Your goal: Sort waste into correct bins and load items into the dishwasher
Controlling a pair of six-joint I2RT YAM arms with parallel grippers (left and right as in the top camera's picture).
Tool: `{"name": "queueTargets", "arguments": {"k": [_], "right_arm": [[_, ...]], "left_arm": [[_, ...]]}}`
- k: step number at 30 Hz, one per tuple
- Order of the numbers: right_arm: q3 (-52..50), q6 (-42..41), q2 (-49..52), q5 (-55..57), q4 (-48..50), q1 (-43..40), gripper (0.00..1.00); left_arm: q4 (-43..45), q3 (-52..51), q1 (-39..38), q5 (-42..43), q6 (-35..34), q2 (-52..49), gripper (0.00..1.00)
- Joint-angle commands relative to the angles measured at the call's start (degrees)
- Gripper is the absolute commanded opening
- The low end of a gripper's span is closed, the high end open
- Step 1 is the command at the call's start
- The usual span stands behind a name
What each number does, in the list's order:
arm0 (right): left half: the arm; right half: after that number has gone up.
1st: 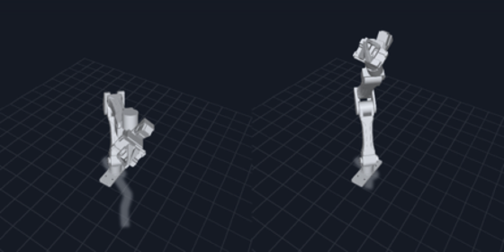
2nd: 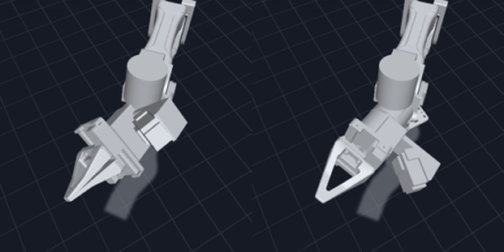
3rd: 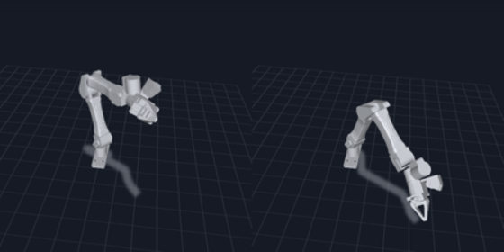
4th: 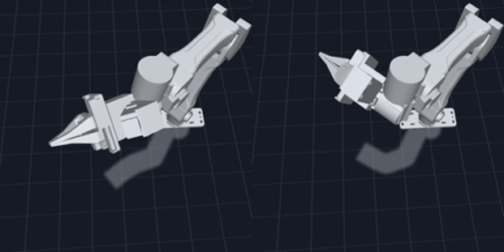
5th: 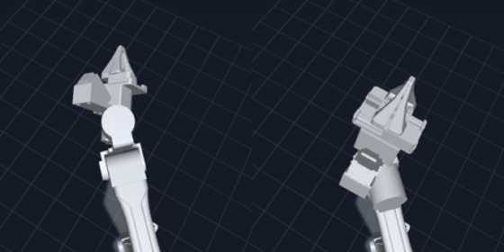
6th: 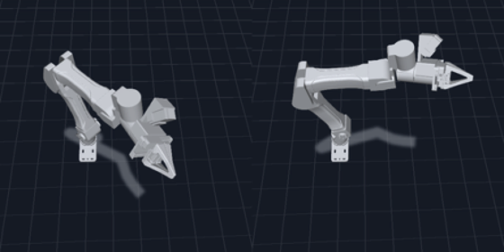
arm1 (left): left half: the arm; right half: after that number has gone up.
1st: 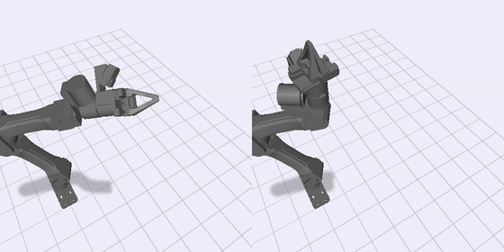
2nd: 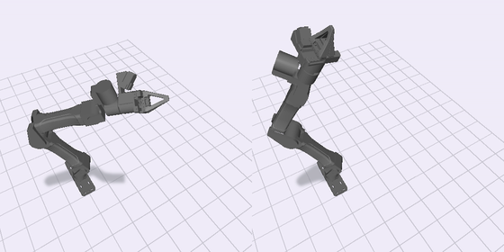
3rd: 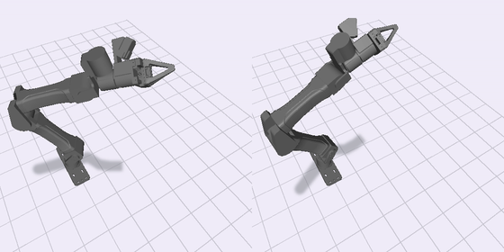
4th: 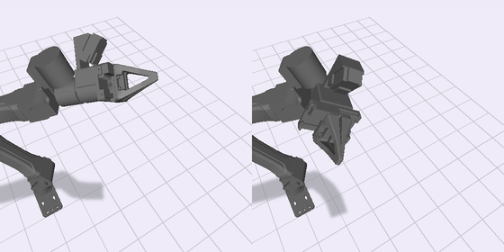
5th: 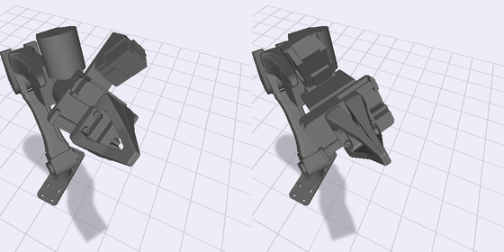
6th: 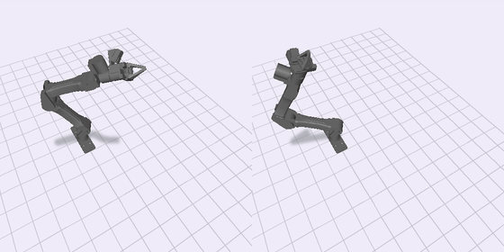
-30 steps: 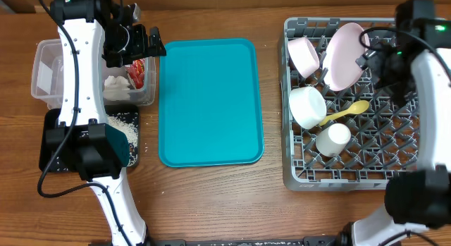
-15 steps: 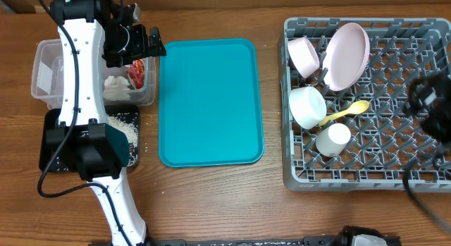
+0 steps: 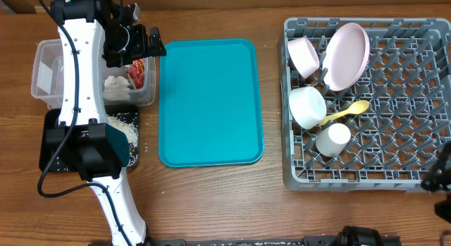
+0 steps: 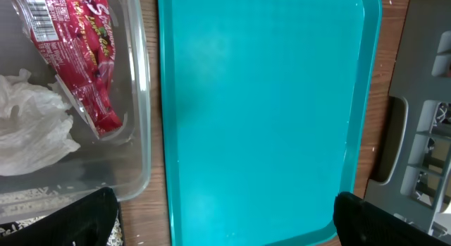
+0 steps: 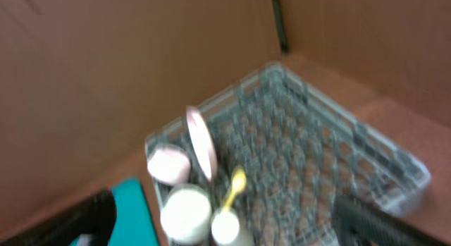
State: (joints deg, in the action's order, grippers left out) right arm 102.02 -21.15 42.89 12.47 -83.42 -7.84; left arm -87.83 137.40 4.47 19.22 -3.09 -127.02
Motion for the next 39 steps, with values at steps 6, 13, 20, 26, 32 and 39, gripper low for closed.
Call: {"name": "queueTargets", "arguments": {"k": [6, 13, 20, 26, 32, 39], "right_arm": [[-40.2, 0.2, -12.3, -5.1, 32.8, 0.0, 1.0], [-73.2, 0.2, -20.5, -11.3, 70.1, 3.2, 1.0], [-91.7, 0.2, -30.9, -11.1, 81.6, 5.6, 1.0], [-97.3, 0.2, -37.2, -11.1, 79.9, 5.6, 1.0], [-101.7, 0.2, -41.1, -11.3, 78.7, 5.6, 1.0], [-101.5, 0.4, -42.8, -12.2, 78.7, 6.3, 1.0]], "left_arm": [[0.1, 1.1, -0.4, -0.3, -0.8, 0.6, 1.0], [0.1, 1.1, -0.4, -0.3, -0.8, 0.6, 1.0], [0.1, 1.1, -0.4, -0.3, -0.8, 0.6, 1.0], [0.1, 1.1, -0.4, -0.3, -0.8, 0.6, 1.0], [0.1, 1.1, -0.4, -0.3, -0.8, 0.6, 1.0], [0.1, 1.1, -0.4, -0.3, -0.8, 0.6, 1.0]]}}
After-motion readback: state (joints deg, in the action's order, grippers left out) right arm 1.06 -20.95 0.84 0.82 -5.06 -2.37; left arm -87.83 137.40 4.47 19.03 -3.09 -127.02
